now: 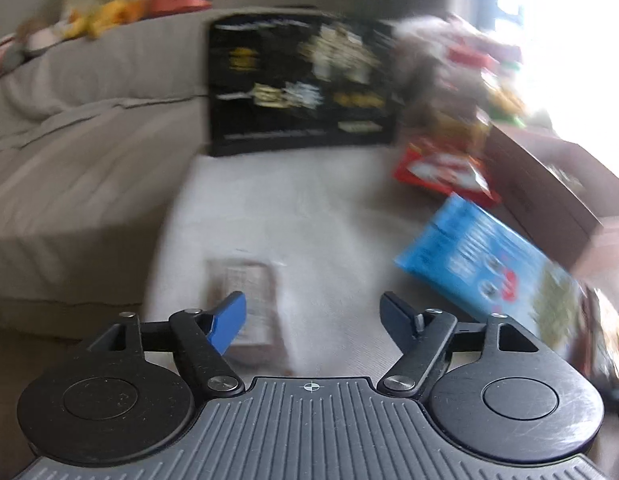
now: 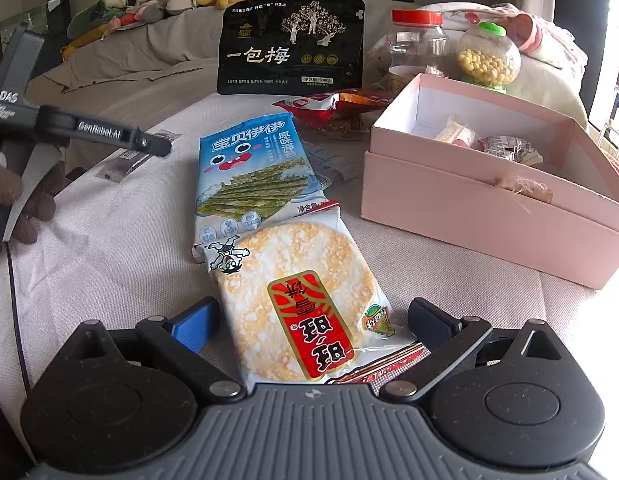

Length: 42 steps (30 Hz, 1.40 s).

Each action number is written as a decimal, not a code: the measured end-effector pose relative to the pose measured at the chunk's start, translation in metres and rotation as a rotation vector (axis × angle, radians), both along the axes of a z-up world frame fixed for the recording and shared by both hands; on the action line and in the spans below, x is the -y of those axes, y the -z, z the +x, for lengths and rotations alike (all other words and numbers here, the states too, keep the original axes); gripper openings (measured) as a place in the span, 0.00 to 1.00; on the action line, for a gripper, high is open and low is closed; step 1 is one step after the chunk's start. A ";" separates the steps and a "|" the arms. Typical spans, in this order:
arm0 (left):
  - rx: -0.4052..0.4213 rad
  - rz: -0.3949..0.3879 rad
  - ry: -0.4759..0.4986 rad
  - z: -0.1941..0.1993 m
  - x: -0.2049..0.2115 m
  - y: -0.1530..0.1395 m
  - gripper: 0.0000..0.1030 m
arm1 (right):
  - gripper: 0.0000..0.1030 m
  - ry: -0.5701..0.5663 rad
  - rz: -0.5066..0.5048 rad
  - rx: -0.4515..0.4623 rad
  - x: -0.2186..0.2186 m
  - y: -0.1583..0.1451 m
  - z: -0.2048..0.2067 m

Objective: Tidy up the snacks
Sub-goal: 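Grasp the small clear biscuit packet with the left tool, then drop the rice cracker bag in the pink box while left tool drops the biscuit packet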

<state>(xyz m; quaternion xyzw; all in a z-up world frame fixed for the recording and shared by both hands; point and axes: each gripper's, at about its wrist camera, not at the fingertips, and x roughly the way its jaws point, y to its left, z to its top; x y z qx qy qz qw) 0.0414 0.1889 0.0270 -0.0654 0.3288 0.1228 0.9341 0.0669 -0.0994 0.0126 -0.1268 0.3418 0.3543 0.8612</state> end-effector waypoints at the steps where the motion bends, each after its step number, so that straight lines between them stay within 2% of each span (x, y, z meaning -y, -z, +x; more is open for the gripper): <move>1: -0.006 -0.008 -0.030 0.001 -0.006 0.001 0.76 | 0.98 0.000 0.000 0.000 0.000 0.000 0.000; 3: -0.032 -0.045 -0.050 0.008 -0.018 0.009 0.76 | 0.98 -0.001 -0.001 0.000 0.001 0.000 0.001; 8: 0.000 -0.080 -0.040 0.015 -0.023 0.012 0.75 | 1.00 -0.019 -0.011 -0.016 -0.001 0.000 0.003; 9: 0.002 -0.085 -0.054 0.015 -0.023 0.012 0.71 | 1.00 -0.021 -0.012 -0.018 -0.001 0.000 0.003; 12: -0.004 -0.036 -0.121 0.012 -0.020 0.013 0.43 | 1.00 -0.040 -0.014 -0.019 0.000 0.000 0.003; 15: -0.014 -0.072 -0.094 -0.001 -0.018 0.009 0.42 | 1.00 -0.069 -0.019 -0.041 0.001 -0.003 0.008; 18: -0.031 -0.129 -0.036 -0.020 -0.003 0.005 0.42 | 1.00 -0.051 0.011 -0.037 0.004 -0.008 0.014; 21: -0.049 -0.158 0.059 -0.042 0.030 0.001 0.42 | 0.99 -0.037 0.009 -0.042 0.001 -0.009 0.022; 22: -0.056 -0.168 0.091 -0.048 0.042 0.001 0.42 | 0.97 -0.032 0.012 -0.049 0.001 -0.009 0.023; 25: -0.068 -0.177 0.158 -0.060 0.077 -0.002 0.42 | 0.81 -0.054 0.008 -0.076 -0.002 -0.010 0.019; 28: -0.081 -0.189 0.225 -0.062 0.105 -0.006 0.42 | 0.76 -0.066 -0.014 -0.046 0.002 -0.016 0.006; 30: -0.081 -0.169 0.269 -0.065 0.124 -0.008 0.42 | 0.75 -0.067 -0.011 -0.035 0.012 -0.023 -0.002; 36: -0.088 -0.112 0.391 -0.067 0.168 -0.020 0.42 | 0.75 -0.010 0.006 0.040 0.059 -0.051 -0.025; 39: -0.059 -0.098 0.446 -0.069 0.186 -0.033 0.42 | 0.75 0.015 0.005 0.099 0.084 -0.069 -0.034; 42: 0.004 -0.124 0.505 -0.070 0.197 -0.056 0.42 | 0.75 0.052 0.029 0.199 0.107 -0.097 -0.038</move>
